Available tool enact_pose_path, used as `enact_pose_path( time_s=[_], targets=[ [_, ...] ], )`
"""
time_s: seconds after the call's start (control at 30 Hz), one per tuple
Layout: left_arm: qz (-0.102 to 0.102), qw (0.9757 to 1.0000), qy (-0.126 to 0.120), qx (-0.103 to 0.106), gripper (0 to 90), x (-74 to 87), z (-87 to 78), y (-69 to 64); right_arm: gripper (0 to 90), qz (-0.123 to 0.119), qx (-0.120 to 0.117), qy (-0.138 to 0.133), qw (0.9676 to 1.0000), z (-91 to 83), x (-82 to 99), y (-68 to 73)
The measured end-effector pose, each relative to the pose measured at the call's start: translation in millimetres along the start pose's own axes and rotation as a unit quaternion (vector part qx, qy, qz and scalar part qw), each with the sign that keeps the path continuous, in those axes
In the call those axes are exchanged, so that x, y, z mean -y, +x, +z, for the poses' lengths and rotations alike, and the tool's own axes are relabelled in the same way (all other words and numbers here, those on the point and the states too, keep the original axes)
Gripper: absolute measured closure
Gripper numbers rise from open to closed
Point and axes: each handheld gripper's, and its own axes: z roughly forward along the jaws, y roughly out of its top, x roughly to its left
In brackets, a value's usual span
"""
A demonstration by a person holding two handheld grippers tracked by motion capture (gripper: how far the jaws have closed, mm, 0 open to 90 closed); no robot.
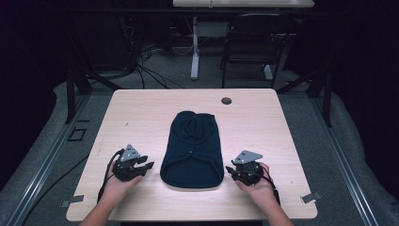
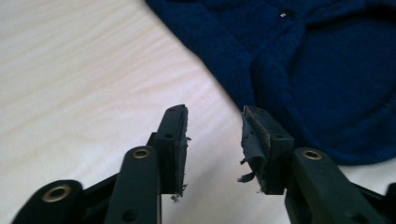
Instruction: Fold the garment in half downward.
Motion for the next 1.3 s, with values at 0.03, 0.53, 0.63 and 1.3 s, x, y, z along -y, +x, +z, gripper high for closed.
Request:
enact_pose_path(
  time_s=[0.03, 0.53, 0.63, 1.3],
  targets=[
    [-0.008, 1.0000, 0.001, 0.006, 63.1, -5.5, 3.4, 2.5, 65.9, 0.000, 0.000, 0.000, 1.0000, 0.0, 0.0, 0.0],
    [0.033, 0.9977, 0.051, 0.031, 82.0, -63.9, 73.4, -1.5, 80.1, -0.044, -0.025, 0.044, 0.9977, 58.1, -54.8, -12.4],
    [0.035, 0.9972, 0.060, 0.030, 83.5, -65.2, 80.2, -2.2, 81.6, -0.053, -0.024, 0.049, 0.9971, 69.0, -61.0, -11.8],
    [0.095, 0.9882, 0.099, 0.069, 86.3, -45.7, 71.5, -24.8, 84.7, -0.093, -0.063, 0.086, 0.9900, 71.1, -52.4, 3.7]
  ],
)
